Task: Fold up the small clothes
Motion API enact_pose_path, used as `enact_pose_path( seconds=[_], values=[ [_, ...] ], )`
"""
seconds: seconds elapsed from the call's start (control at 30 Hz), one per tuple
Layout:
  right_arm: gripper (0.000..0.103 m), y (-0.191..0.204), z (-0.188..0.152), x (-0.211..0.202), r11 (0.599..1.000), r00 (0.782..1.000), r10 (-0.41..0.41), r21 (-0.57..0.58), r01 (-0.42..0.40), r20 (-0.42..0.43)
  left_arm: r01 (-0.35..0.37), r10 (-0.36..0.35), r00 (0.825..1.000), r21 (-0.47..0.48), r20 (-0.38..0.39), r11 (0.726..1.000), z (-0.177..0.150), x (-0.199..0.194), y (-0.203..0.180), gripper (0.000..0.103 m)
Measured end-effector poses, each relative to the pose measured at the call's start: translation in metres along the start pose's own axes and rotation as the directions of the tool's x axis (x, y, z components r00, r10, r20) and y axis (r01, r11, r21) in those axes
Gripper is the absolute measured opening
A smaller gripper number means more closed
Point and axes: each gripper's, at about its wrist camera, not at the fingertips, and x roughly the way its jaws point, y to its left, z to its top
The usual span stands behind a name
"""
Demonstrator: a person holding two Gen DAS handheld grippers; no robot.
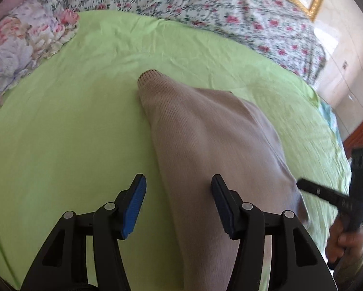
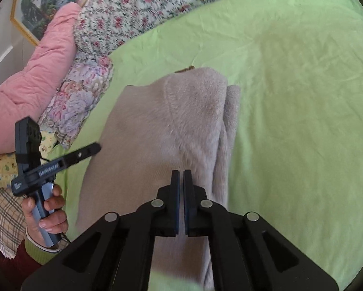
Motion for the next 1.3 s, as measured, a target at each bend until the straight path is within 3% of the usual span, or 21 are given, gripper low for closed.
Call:
enact_pose_path(
  seconds=[0.17,0.27,0.43,0.8,0.97,1.3],
  values=[
    [0.003,0.010,-0.030,-0.011,0.999,1.000,0.017,-0.041,-0.018,-0.018,-0.018,0.019,0.999,0.027,-0.041,0.999,-0.050,-0.013,-0.009,0.056],
    [0.004,0.011,-0.045,-0.006,0.998,0.999,-0.016,-0.069,0.013,-0.045,-0.051,0.053,0.997,0.029,-0.062,0.998,-0.070,-0.009,-0.008,0.058],
    [0.003,-0.011,-0.056,0.009,0.994,0.991,-0.105,-0.034,0.103,-0.082,-0.033,0.031,0.997,-0.040,-0.071,0.999,-0.080,-0.004,0.002,0.061],
    [0.003,-0.010,-0.060,0.010,0.990,0.989,-0.137,-0.043,0.134,-0.057,-0.094,0.094,0.995,0.011,-0.015,0.996,-0.093,-0.007,0.002,0.068],
    [0.004,0.007,-0.071,-0.009,0.985,0.986,-0.164,-0.056,0.163,-0.018,-0.121,0.120,0.993,0.047,0.006,0.992,-0.103,-0.027,-0.004,0.068],
    [0.007,0.043,-0.102,-0.049,0.992,0.989,-0.099,-0.073,0.108,0.112,-0.133,0.132,0.991,0.083,0.023,0.988,-0.137,-0.058,-0.017,0.066]
  ],
)
